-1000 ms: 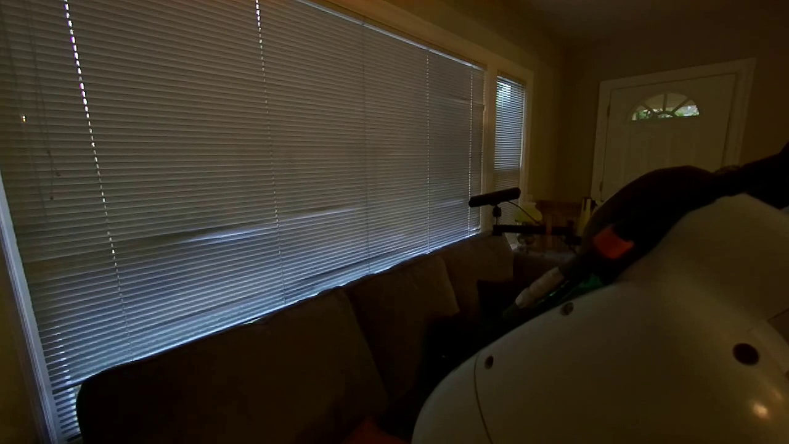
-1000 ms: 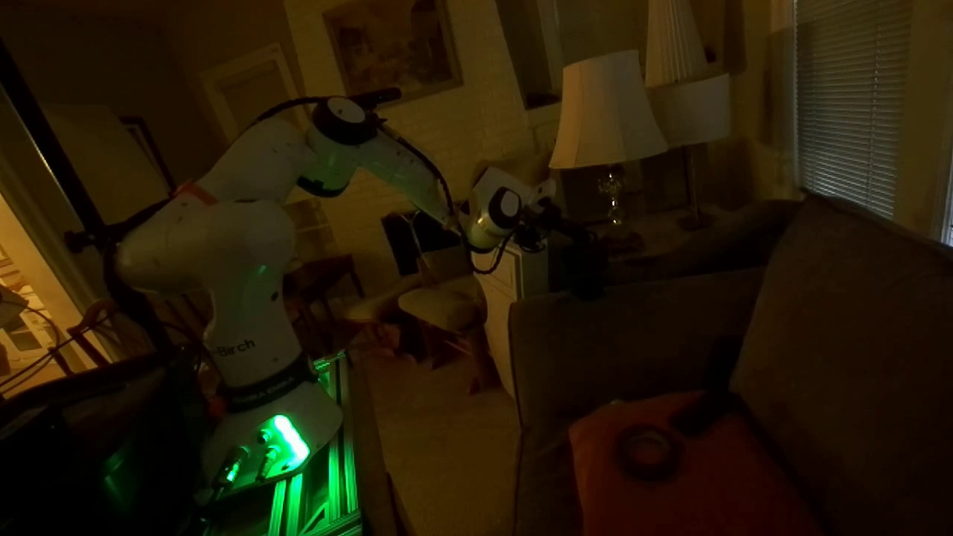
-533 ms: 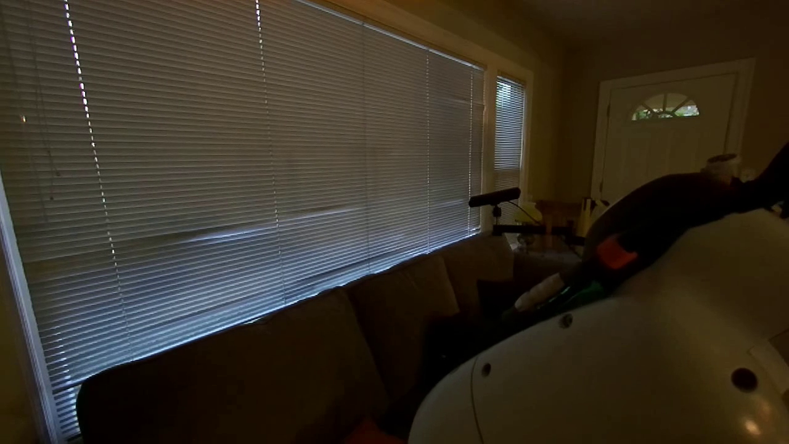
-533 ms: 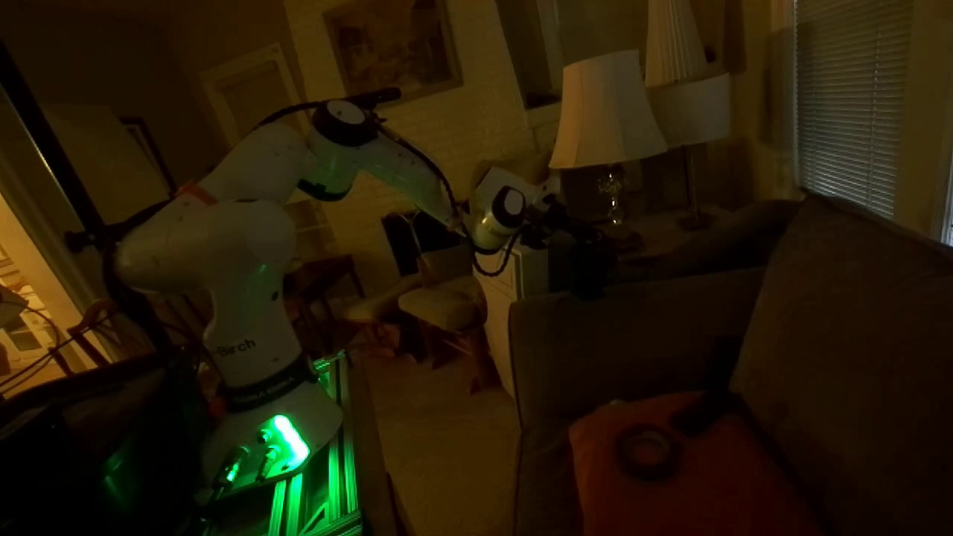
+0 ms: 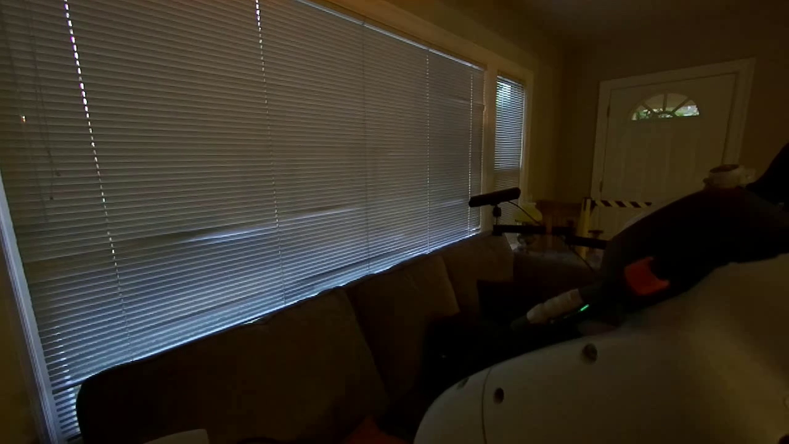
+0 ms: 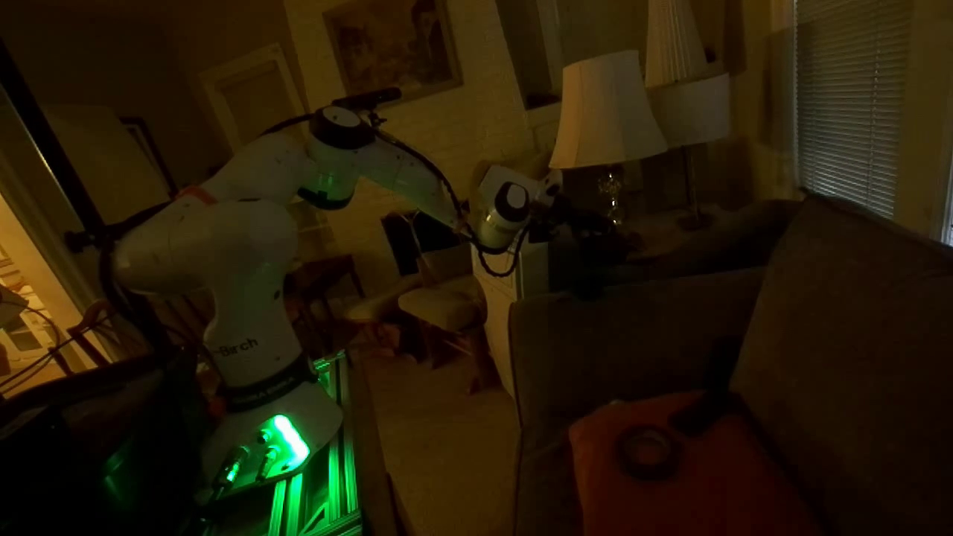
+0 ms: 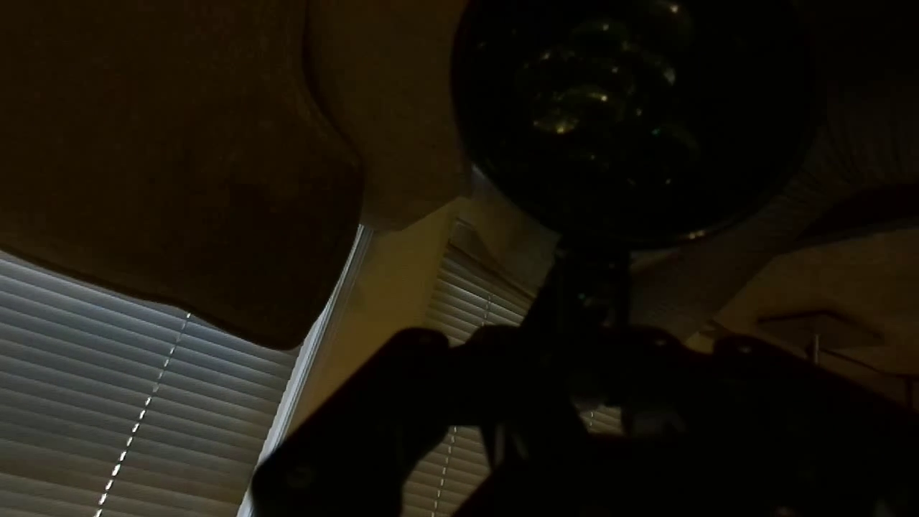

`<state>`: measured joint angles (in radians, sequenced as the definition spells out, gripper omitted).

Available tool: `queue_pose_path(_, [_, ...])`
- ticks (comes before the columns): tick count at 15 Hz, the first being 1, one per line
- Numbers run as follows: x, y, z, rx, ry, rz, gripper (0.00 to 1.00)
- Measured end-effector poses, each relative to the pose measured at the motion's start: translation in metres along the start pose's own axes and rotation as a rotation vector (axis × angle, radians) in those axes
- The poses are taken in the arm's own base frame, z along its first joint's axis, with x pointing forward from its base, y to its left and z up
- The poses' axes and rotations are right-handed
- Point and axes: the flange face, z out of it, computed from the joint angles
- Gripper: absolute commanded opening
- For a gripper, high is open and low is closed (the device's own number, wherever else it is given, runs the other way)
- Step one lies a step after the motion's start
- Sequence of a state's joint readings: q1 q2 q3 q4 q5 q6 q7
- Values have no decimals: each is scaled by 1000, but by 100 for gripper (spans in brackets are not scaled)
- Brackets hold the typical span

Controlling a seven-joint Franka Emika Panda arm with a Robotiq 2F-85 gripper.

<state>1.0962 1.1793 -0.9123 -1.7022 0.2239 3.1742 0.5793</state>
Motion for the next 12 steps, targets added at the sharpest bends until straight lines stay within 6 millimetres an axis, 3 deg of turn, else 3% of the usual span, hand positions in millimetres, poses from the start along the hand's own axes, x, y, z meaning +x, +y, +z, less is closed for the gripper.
queue_pose_path(12, [-21, -14, 3, -72, 74, -45, 2])
